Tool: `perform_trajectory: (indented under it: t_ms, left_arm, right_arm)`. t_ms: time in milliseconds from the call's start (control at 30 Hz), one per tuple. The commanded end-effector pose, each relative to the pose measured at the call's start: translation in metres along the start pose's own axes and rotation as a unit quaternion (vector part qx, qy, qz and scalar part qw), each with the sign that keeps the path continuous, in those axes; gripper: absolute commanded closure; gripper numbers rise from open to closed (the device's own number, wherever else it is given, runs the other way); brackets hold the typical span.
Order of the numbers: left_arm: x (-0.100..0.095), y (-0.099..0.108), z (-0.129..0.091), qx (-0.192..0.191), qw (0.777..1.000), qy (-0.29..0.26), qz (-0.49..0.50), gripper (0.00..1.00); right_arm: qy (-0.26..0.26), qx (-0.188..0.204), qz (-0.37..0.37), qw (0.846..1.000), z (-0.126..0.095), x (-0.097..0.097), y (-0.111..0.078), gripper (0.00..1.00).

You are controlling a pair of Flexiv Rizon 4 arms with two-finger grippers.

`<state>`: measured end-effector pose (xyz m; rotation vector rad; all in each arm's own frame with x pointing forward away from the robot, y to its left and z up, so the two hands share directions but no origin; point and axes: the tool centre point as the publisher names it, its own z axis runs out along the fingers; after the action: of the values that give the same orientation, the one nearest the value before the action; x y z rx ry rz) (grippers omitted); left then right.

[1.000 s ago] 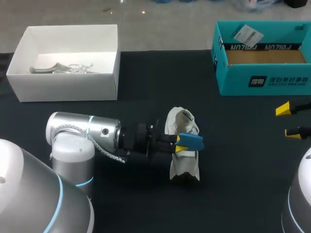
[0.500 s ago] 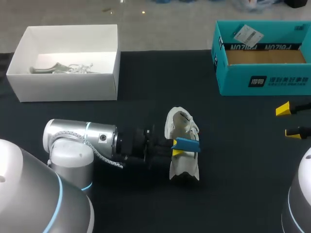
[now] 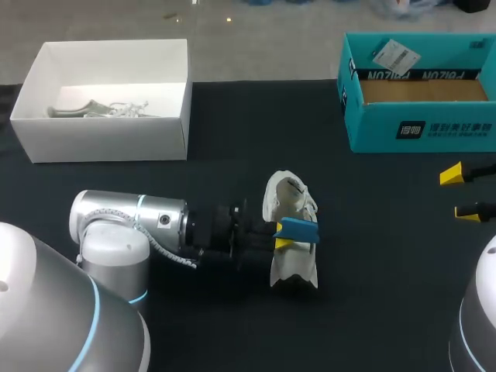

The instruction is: Take the shoe out of the shoebox, open the shoe tongue, remove and reinsert the insole, then place the shoe into the shoebox

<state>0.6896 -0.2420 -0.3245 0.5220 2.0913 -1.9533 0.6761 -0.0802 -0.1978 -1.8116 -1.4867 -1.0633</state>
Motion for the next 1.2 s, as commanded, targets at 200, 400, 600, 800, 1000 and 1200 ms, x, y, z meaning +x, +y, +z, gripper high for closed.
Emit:
perform_trajectory:
  t_ms: [200, 400, 600, 800, 1000, 1200]
  left_arm:
    - [-0.006, 0.013, -0.004, -0.037, 0.998, 0.016, 0.041, 1.00]
    - [-0.012, 0.030, -0.005, -0.029, 0.996, 0.010, 0.084, 1.00]
    - [-0.014, 0.039, -0.004, -0.024, 0.998, 0.002, 0.064, 1.00]
    - [-0.011, 0.023, -0.004, -0.014, 0.998, -0.004, 0.069, 0.49]
    - [-0.007, 0.001, -0.004, -0.002, 0.996, -0.003, 0.088, 0.54]
    - [-0.001, -0.018, -0.001, 0.010, 0.995, 0.004, 0.099, 0.70]
  right_arm:
    - [-0.001, -0.001, 0.000, 1.000, 0.000, 0.000, -0.002, 0.00]
    - [-0.001, -0.001, 0.000, 1.000, 0.000, 0.000, -0.002, 0.00]
    - [-0.001, -0.001, 0.000, 1.000, 0.000, 0.000, -0.002, 0.00]
    - [-0.001, -0.001, 0.000, 1.000, 0.000, 0.000, -0.002, 0.00]
    - [-0.001, -0.001, 0.000, 1.000, 0.000, 0.000, -0.002, 0.00]
    - [-0.001, -0.001, 0.000, 1.000, 0.000, 0.000, -0.002, 0.00]
